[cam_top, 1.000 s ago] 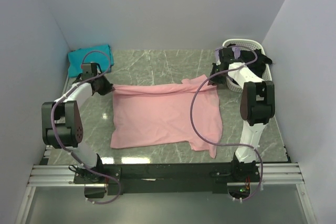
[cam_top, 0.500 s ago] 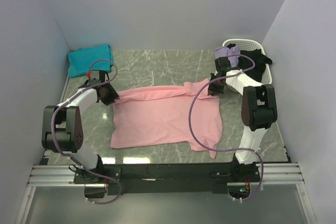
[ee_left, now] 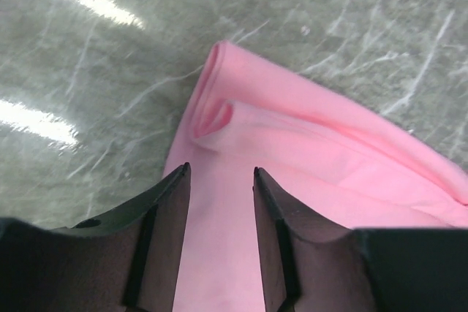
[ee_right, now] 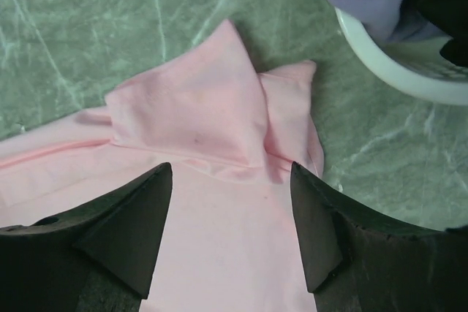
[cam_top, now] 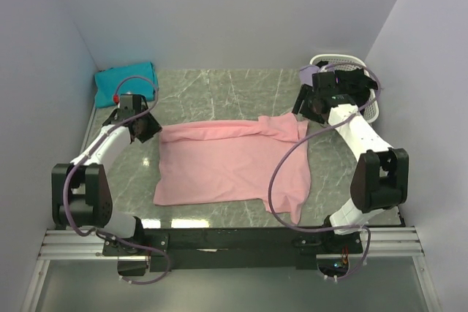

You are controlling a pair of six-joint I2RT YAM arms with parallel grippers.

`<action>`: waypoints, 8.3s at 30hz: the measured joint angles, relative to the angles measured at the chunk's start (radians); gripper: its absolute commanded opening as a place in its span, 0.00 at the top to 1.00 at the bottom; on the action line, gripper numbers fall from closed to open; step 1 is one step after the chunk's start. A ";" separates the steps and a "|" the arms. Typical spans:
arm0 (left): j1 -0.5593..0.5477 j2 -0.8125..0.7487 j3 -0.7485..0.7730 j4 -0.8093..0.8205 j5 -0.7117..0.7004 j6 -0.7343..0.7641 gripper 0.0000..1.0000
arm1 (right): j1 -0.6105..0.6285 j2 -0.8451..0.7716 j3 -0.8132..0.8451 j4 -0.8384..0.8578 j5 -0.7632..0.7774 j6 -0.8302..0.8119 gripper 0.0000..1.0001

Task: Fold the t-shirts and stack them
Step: Fold the tshirt

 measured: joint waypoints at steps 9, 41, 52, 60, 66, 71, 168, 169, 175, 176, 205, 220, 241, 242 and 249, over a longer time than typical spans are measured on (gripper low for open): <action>-0.003 0.241 0.183 0.037 0.072 0.012 0.54 | 0.002 0.198 0.105 0.025 -0.056 -0.005 0.27; -0.005 0.348 0.235 0.060 0.112 0.024 0.56 | -0.037 0.513 0.370 -0.036 -0.116 -0.035 0.33; -0.006 0.360 0.235 0.057 0.113 0.027 0.57 | -0.047 0.552 0.393 -0.034 -0.170 -0.053 0.80; -0.006 0.360 0.235 0.057 0.112 0.027 0.57 | -0.052 0.506 0.324 0.024 -0.207 -0.070 1.00; -0.007 0.360 0.235 0.057 0.113 0.027 0.57 | -0.051 0.344 0.222 0.038 -0.229 -0.071 1.00; -0.007 0.360 0.234 0.057 0.114 0.026 0.57 | -0.045 0.171 0.125 0.040 -0.248 -0.070 1.00; -0.017 0.175 0.118 -0.044 0.052 0.046 0.57 | 0.461 0.079 -0.219 0.056 -0.174 0.062 0.87; -0.017 0.175 0.118 -0.044 0.052 0.046 0.57 | 0.473 0.067 -0.228 0.045 -0.173 0.064 0.82; -0.017 0.175 0.118 -0.047 0.048 0.047 0.55 | 0.512 -0.051 -0.266 -0.011 -0.100 0.093 0.42; -0.017 0.175 0.117 -0.048 0.047 0.047 0.54 | 0.512 -0.083 -0.267 -0.017 -0.084 0.090 0.42; -0.018 0.244 0.101 -0.023 0.056 0.045 0.99 | 0.512 0.085 0.014 -0.007 -0.071 0.003 0.42; -0.018 -0.011 0.035 -0.106 0.045 0.044 0.99 | 0.512 0.085 -0.053 -0.001 -0.075 0.003 0.43; -0.020 0.103 -0.048 -0.186 -0.136 -0.027 0.99 | 0.497 0.163 -0.052 0.003 -0.101 0.002 0.43; -0.020 0.110 -0.048 -0.185 -0.137 -0.027 0.99 | 0.493 0.178 -0.052 0.001 -0.101 0.002 0.43; -0.020 0.114 -0.048 -0.180 -0.144 -0.028 0.99 | 0.483 0.211 -0.079 -0.004 -0.082 -0.019 1.00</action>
